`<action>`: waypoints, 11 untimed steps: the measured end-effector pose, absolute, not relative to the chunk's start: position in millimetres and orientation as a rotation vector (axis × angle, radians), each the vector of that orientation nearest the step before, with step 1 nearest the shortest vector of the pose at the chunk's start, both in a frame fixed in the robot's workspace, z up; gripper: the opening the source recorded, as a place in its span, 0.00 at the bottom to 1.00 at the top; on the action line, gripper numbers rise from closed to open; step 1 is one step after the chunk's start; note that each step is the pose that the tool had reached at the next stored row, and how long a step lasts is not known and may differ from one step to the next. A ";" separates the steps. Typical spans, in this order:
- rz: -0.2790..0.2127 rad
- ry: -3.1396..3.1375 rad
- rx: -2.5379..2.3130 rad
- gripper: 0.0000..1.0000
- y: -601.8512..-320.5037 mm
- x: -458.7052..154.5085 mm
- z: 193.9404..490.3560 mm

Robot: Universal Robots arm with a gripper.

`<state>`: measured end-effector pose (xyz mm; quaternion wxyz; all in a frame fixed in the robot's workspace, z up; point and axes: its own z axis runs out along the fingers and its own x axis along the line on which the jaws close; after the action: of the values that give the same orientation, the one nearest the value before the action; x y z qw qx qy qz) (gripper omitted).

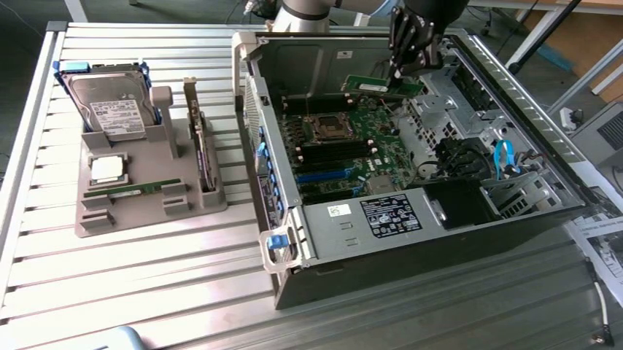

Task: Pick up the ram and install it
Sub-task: 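Insert the ram into the slot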

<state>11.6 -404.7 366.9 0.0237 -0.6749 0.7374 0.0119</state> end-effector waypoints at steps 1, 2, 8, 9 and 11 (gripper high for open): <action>0.037 2.282 -2.089 0.13 -404.7 11.6 366.6; 0.037 2.282 -2.089 0.13 -404.7 11.6 366.3; 0.037 2.282 -2.089 0.13 -404.7 11.3 364.4; 0.037 2.282 -2.089 0.13 -404.7 11.2 364.0; 0.037 2.282 -2.089 0.13 -404.7 11.2 363.4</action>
<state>11.2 -404.7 363.4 0.0237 -0.6750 0.7374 0.0119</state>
